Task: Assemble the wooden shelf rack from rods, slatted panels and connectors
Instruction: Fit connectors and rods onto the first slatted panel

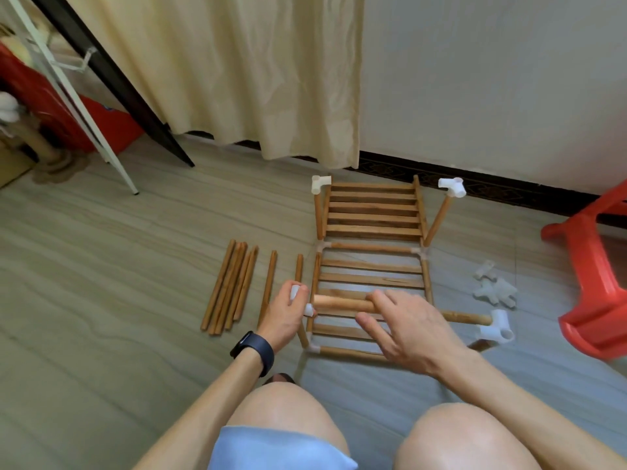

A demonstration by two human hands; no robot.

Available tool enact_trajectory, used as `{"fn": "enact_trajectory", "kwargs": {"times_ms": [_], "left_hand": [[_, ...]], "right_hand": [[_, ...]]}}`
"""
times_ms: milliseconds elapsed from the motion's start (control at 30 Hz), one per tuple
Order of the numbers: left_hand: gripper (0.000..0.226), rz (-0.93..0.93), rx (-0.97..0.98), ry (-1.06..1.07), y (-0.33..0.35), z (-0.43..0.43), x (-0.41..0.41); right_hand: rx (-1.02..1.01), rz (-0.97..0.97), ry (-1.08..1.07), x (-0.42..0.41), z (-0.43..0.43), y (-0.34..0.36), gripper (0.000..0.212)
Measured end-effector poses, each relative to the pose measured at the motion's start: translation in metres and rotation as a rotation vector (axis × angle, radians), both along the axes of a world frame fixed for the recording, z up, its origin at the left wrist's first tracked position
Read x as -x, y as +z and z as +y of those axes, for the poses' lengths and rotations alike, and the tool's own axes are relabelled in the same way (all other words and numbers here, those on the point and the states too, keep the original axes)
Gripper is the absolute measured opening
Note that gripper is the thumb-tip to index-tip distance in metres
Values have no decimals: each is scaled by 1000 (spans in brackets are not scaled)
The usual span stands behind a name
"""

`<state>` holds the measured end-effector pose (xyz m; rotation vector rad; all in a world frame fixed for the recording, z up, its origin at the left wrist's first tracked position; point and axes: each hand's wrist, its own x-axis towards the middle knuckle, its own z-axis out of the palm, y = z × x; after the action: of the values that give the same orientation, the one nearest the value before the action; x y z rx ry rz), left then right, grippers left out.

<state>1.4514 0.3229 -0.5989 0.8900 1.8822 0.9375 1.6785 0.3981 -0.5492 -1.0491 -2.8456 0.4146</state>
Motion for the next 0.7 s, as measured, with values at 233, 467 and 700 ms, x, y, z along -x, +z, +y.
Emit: {"fn": "enact_trajectory", "kwargs": {"times_ms": [233, 467, 700], "left_hand": [[27, 32, -8, -29, -1, -9, -3], [29, 16, 8, -39, 6, -7, -5], [24, -1, -1, -50, 8, -5, -1]], "right_hand": [[-291, -54, -56, 12, 1, -25, 44], [-280, -76, -81, 5, -8, -33, 46], [-194, -58, -93, 10, -8, -36, 52]]}}
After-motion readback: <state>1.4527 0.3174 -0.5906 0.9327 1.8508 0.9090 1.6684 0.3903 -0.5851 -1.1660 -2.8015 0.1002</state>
